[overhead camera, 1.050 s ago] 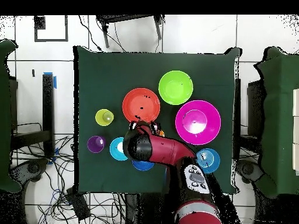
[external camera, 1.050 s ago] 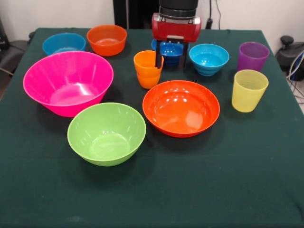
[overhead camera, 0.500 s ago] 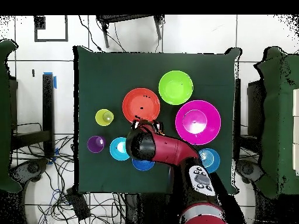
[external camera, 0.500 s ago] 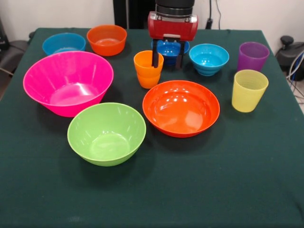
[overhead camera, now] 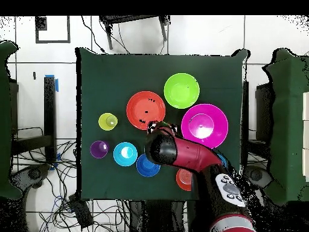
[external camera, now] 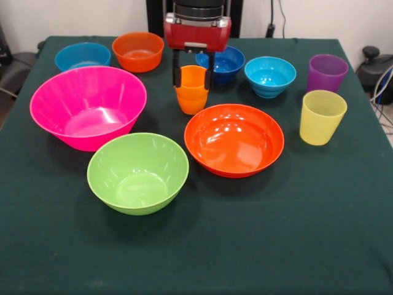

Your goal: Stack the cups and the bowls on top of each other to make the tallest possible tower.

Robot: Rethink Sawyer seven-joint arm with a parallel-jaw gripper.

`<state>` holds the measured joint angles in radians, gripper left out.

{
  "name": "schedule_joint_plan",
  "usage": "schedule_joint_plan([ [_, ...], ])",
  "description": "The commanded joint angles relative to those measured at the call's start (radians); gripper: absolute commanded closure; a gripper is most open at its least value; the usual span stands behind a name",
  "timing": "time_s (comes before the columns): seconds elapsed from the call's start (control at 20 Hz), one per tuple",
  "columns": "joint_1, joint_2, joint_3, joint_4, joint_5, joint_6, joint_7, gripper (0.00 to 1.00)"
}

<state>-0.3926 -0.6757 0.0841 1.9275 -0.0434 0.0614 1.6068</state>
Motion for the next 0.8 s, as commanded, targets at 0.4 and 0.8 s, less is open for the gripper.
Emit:
schedule_joint_plan([
  [0.4,-0.058,0.156,0.158,-0.104,-0.112,0.060,0.001,0.00],
  [0.8,-0.065,0.174,0.168,-0.100,-0.141,0.021,0.039,0.00],
])
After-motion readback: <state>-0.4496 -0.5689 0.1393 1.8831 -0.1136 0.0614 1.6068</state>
